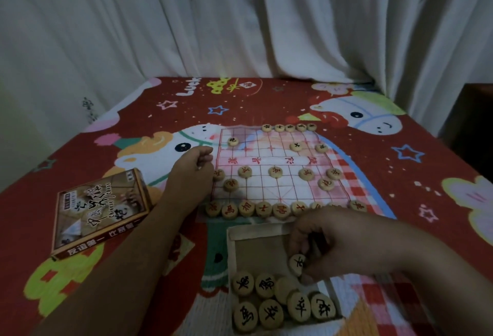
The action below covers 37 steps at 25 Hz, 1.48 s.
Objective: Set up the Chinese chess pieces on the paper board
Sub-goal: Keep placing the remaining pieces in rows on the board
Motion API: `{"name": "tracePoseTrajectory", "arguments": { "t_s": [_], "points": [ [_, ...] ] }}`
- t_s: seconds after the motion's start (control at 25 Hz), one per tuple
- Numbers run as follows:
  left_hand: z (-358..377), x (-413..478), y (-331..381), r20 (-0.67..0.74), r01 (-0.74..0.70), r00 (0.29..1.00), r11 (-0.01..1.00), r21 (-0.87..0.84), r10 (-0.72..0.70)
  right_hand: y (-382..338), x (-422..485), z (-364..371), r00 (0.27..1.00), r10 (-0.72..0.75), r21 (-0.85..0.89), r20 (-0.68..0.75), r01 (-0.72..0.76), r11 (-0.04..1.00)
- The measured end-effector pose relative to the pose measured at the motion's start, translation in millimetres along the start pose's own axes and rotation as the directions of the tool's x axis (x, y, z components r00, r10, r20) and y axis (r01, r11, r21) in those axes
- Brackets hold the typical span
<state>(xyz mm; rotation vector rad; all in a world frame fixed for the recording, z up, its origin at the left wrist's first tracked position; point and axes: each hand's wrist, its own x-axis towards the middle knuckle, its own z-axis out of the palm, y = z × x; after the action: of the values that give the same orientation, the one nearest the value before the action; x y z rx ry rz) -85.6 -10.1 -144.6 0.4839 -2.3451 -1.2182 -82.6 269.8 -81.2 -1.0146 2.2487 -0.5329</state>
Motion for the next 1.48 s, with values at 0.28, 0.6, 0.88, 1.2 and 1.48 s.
{"name": "tracePoseTrajectory", "arguments": {
  "t_s": [0.28,0.6,0.88,1.2,1.48],
  "points": [
    [0.8,1.1,0.0,0.007,-0.009,1.0,1.0,0.013,0.009,2.5,-4.8,-9.1,0.99,-0.049,0.14,0.133,0.03,0.99],
    [1.4,1.8,-0.9,0.013,-0.021,1.0,0.999,0.036,0.021,16.0,16.3,-31.4,0.866,0.017,0.31,-0.499,0.16,0.937],
    [-0.1,1.8,-2.1,0.024,-0.032,0.999,0.999,0.044,0.031,32.4,138.0,-63.6,0.753,0.113,0.076,-0.648,-0.083,0.994],
    [1.2,3.6,-1.2,0.018,0.004,1.0,1.0,0.008,-0.004,49.5,181.4,-75.0,0.775,0.118,-0.202,-0.621,-0.303,0.931],
    [0.0,3.4,-2.4,0.017,-0.012,1.0,1.0,0.024,0.011,49.4,177.9,-76.2,0.782,0.128,-0.144,-0.61,-0.269,0.952]
  ]
}}
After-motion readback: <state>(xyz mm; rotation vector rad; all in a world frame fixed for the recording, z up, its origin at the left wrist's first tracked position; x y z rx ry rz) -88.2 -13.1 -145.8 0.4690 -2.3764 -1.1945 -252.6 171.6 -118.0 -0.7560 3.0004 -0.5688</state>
